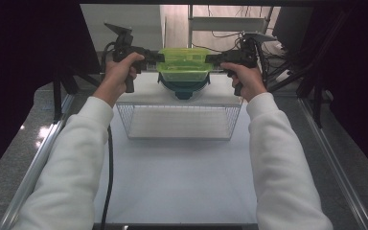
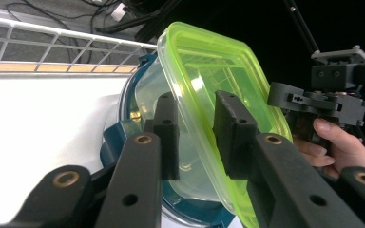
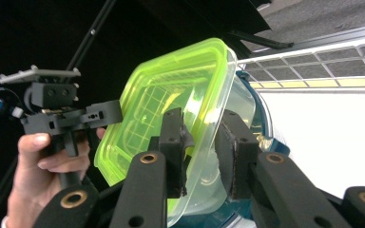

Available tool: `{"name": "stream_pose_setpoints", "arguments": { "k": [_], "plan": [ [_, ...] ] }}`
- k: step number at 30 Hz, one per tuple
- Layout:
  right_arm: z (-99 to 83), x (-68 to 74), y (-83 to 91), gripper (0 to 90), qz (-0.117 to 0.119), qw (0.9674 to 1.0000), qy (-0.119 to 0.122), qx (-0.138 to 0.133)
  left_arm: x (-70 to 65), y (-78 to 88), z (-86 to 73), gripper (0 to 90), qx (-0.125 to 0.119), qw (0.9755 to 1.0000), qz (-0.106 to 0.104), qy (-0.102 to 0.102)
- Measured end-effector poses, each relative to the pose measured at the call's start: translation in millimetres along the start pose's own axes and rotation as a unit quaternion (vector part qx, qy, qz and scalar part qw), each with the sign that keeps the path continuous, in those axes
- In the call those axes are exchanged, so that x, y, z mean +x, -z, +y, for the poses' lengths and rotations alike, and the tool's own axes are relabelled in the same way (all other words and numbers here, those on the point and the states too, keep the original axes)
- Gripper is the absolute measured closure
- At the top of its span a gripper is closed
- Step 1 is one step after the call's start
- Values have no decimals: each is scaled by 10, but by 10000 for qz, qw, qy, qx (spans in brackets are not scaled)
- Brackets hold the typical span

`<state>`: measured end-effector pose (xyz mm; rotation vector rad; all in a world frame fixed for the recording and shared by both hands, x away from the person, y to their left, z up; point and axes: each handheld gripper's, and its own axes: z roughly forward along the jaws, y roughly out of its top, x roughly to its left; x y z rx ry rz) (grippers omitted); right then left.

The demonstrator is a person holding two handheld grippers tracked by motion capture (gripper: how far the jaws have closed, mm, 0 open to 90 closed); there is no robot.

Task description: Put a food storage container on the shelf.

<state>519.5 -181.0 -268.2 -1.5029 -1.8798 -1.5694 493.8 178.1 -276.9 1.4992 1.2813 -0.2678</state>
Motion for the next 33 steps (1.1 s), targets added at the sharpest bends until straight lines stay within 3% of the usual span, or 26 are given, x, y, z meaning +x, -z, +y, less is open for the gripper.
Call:
{"name": "stream_pose_setpoints", "arguments": {
  "k": [5,8,11,13,14,19,22,26,31,33],
  "plan": [
    [1,-25,-2,701,71,10000,-29,17,8,-6,-3,702,-16,10000,-14,-53],
    [-8,-15,-11,673,28,10000,50,15,-4,-34,-11,648,-9,9999,28,-159],
    [-26,14,-29,478,-192,9995,253,18,-12,-63,-13,497,-86,9996,120,-236],
    [-34,32,-19,347,-314,9988,356,-116,-24,-67,-14,360,-162,9992,199,-318],
    [-38,39,-4,317,-311,9985,399,-192,-34,-58,-18,332,-208,9988,228,-389],
    [-91,103,106,249,-313,9958,772,-392,-102,43,-81,218,-446,9948,476,-787],
    [-146,152,182,244,-300,9939,980,-412,-150,144,-135,188,-577,9923,522,-966],
    [-228,192,260,240,-326,9901,1300,-416,-235,239,-221,153,-629,9867,694,-1327],
    [-366,206,347,239,-267,9870,1531,-410,-285,346,-370,143,-722,9842,649,-1480],
    [-427,204,391,236,-312,9843,1700,-367,-292,393,-443,140,-730,9830,645,-1555]
  ]
}}
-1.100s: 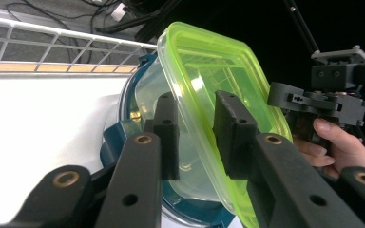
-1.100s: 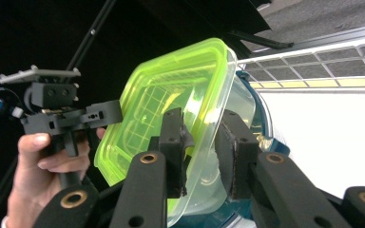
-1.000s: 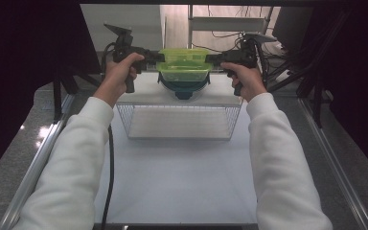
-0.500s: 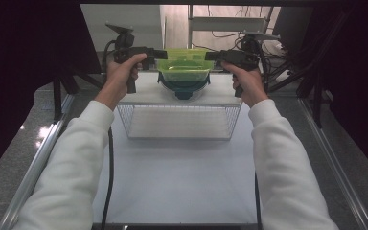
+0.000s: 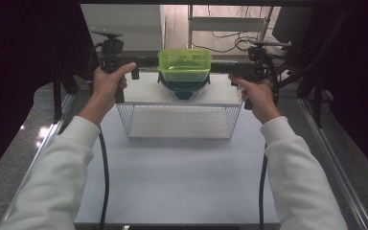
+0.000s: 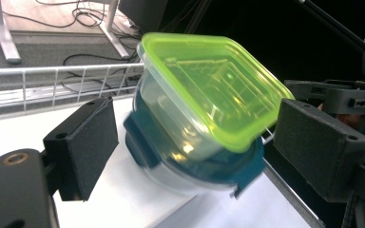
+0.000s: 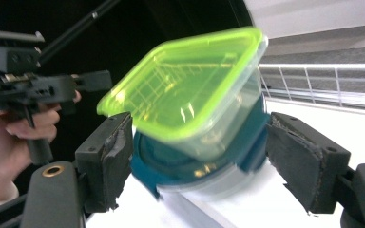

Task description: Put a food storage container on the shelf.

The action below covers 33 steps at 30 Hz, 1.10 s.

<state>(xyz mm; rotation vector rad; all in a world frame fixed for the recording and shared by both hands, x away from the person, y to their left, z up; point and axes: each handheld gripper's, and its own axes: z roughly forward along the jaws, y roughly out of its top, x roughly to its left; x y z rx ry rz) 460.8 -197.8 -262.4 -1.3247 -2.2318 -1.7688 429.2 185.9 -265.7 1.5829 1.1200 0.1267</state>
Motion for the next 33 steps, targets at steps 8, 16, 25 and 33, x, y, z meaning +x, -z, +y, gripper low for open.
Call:
{"name": "stream_pose_setpoints", "arguments": {
  "k": [8,16,25,33],
  "plan": [
    [-266,27,225,236,-122,9989,452,57,-79,235,-349,144,-78,9992,150,-357],
    [-618,75,458,238,-368,9953,894,89,-121,398,-859,154,20,9965,452,-709],
    [-1185,104,610,240,-553,9911,1167,310,-138,514,-1584,161,432,9933,630,-870],
    [-1782,60,733,233,-663,9906,1068,540,-66,591,-2239,161,826,9909,707,-794]
  ]
}}
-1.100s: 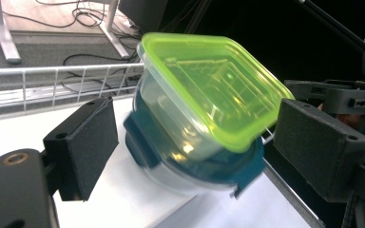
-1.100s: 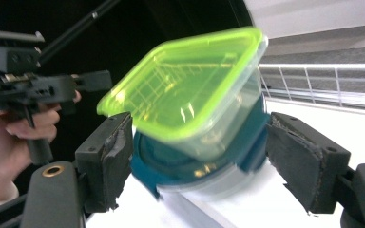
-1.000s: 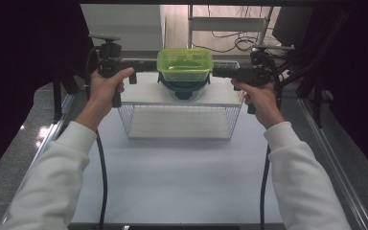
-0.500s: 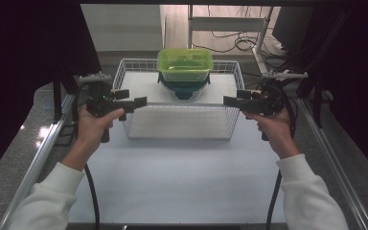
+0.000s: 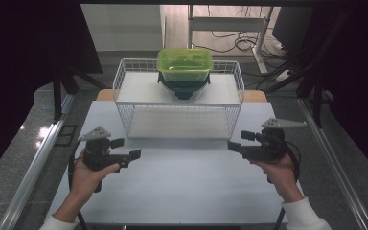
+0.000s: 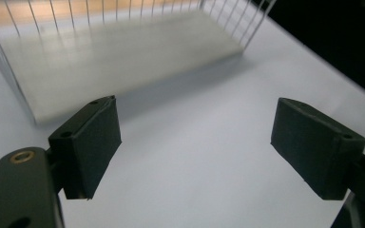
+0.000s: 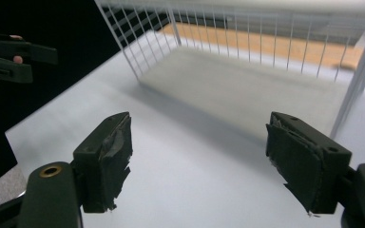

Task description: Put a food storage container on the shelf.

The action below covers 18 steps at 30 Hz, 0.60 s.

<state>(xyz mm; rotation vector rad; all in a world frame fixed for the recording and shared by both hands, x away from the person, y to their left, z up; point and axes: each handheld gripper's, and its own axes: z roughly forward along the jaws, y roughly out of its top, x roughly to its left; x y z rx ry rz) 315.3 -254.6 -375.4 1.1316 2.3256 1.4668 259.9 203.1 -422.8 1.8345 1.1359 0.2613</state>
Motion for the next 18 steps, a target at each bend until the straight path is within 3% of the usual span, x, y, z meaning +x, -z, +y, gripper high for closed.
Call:
{"name": "stream_pose_setpoints", "arguments": {
  "k": [3,8,11,18],
  "plan": [
    [-205,25,7,232,-34,9999,-48,114,-19,-26,-168,160,148,9997,140,-109],
    [-515,35,-28,229,-227,9994,-45,265,-36,-98,-409,160,313,9995,82,-6],
    [-668,16,-86,216,-272,9987,-7,428,-52,-132,-476,159,412,9990,165,-66],
    [-735,-12,-131,208,-282,9985,-1,471,-61,-127,-495,159,343,9991,227,-119]
  ]
}}
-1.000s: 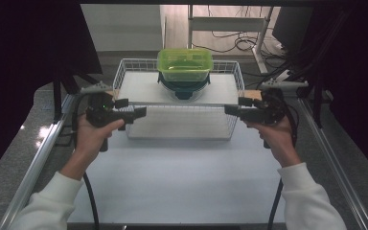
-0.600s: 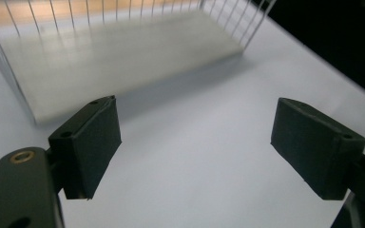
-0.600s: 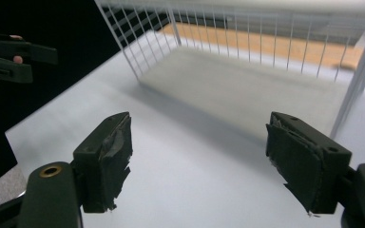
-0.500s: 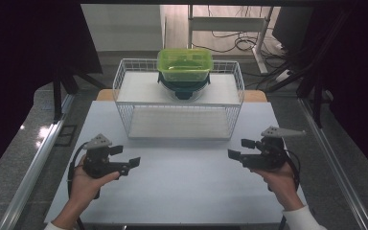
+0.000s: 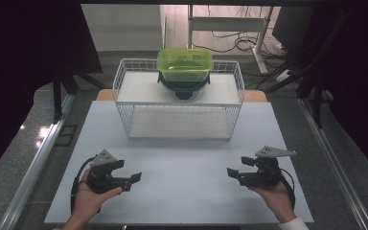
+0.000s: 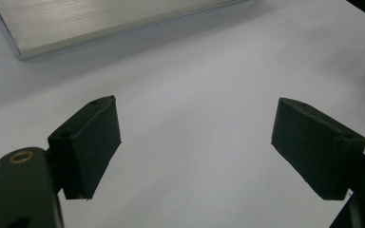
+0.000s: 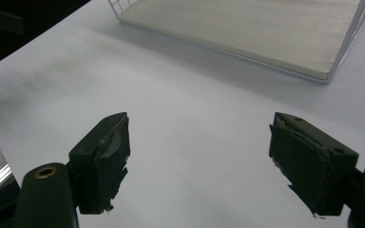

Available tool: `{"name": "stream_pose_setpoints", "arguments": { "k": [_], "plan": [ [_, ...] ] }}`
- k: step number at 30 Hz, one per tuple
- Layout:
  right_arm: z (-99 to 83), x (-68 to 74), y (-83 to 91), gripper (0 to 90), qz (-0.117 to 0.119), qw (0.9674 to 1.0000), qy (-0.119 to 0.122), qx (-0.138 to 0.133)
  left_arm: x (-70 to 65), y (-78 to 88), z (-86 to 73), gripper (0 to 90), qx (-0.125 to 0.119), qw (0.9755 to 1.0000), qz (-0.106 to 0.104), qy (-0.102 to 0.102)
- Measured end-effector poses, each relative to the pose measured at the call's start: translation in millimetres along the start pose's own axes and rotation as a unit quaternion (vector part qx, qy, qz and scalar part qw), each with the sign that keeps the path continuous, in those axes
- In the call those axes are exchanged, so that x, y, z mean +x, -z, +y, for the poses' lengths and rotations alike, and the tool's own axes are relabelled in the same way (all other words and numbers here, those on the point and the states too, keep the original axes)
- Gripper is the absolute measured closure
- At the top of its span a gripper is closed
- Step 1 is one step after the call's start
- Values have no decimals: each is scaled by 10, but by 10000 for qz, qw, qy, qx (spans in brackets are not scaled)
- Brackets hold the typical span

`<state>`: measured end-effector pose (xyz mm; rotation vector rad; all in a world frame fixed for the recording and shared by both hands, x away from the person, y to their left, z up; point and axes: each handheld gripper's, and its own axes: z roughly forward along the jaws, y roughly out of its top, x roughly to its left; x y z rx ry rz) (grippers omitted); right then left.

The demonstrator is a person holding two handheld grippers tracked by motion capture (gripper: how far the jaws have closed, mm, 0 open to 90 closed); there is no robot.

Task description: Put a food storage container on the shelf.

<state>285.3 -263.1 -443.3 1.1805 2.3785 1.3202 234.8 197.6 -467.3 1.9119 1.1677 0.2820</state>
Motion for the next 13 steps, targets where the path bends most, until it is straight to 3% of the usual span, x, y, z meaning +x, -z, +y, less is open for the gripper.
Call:
{"name": "stream_pose_setpoints", "arguments": {
  "k": [13],
  "plan": [
    [-1,-20,17,158,-17,9999,69,-94,16,-32,9,158,-3,10000,31,82]
  ]
}}
